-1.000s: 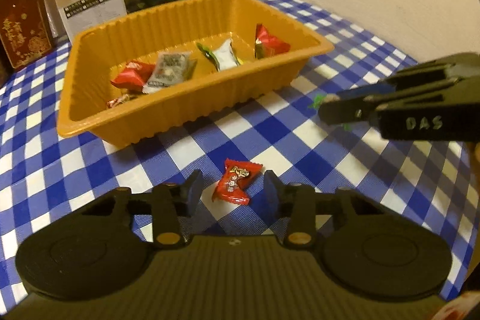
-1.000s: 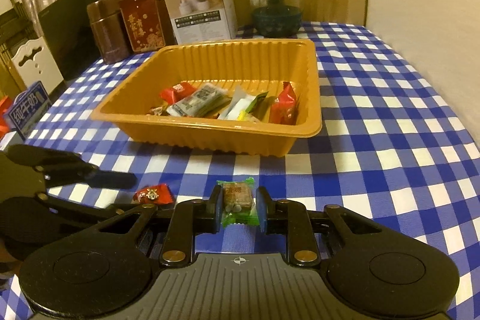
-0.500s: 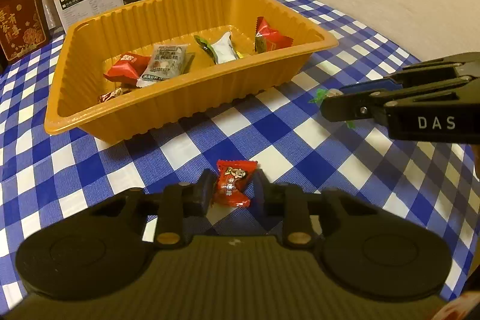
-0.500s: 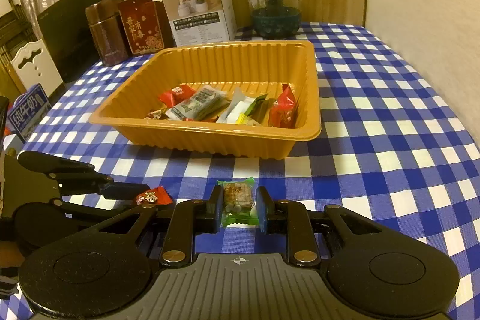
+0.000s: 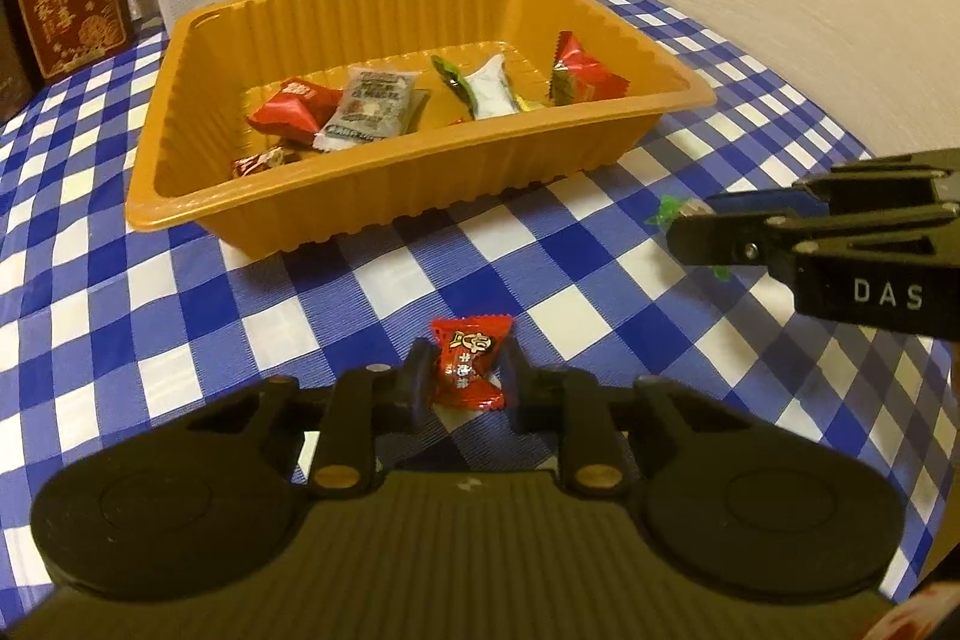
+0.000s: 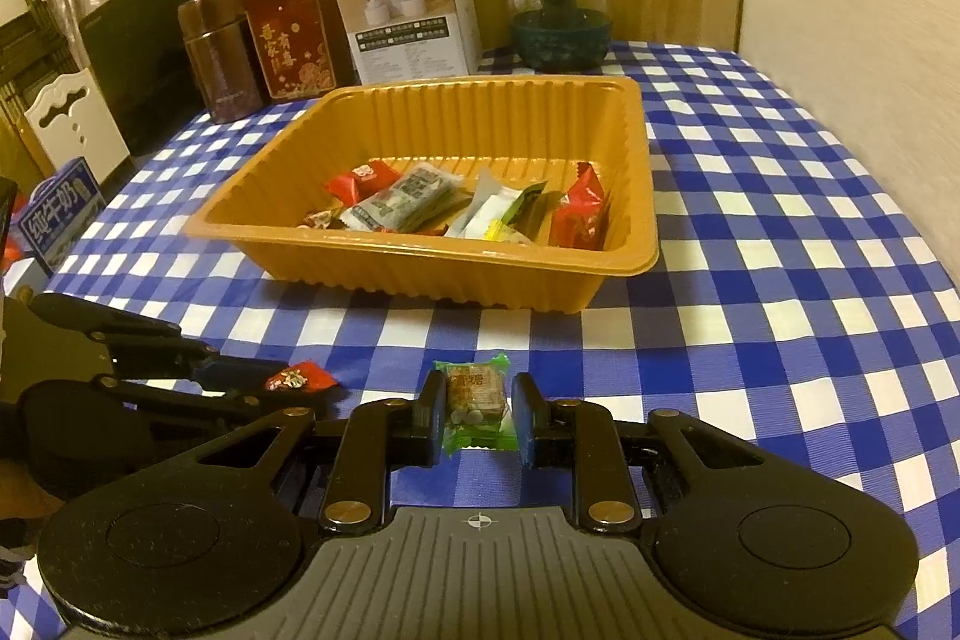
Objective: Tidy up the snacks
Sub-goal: 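Carry both candies over the orange tray and lower them inside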
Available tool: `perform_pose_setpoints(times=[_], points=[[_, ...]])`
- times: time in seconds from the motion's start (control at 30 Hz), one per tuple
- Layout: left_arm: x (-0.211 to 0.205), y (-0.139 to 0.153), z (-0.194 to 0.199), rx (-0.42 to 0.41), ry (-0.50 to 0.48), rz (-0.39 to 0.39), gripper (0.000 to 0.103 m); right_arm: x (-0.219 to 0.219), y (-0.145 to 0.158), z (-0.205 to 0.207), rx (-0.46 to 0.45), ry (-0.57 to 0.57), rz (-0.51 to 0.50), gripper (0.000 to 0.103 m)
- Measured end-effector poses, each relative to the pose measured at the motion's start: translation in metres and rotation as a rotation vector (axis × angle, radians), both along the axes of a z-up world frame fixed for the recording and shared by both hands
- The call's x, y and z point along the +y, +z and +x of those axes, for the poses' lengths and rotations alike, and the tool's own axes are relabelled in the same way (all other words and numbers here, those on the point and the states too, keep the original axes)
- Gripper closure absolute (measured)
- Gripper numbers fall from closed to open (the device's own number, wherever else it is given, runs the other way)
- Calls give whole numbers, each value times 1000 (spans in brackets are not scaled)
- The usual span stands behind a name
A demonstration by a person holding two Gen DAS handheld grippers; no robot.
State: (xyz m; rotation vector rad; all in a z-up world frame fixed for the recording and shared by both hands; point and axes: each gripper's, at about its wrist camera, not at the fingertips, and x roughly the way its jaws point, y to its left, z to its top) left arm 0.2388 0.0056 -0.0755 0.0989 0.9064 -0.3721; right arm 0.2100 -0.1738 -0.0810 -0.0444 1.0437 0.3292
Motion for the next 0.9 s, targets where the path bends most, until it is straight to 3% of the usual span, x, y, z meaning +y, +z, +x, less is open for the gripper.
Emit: perform_pose_setpoints(times=[0.5,0.9], points=[[6,19,-12,-30,22,-30,82,8,0,-2,10,23,8,79],[7,41,-25,-64,33,-64,82,12,18,-6,-16,33,33,79]])
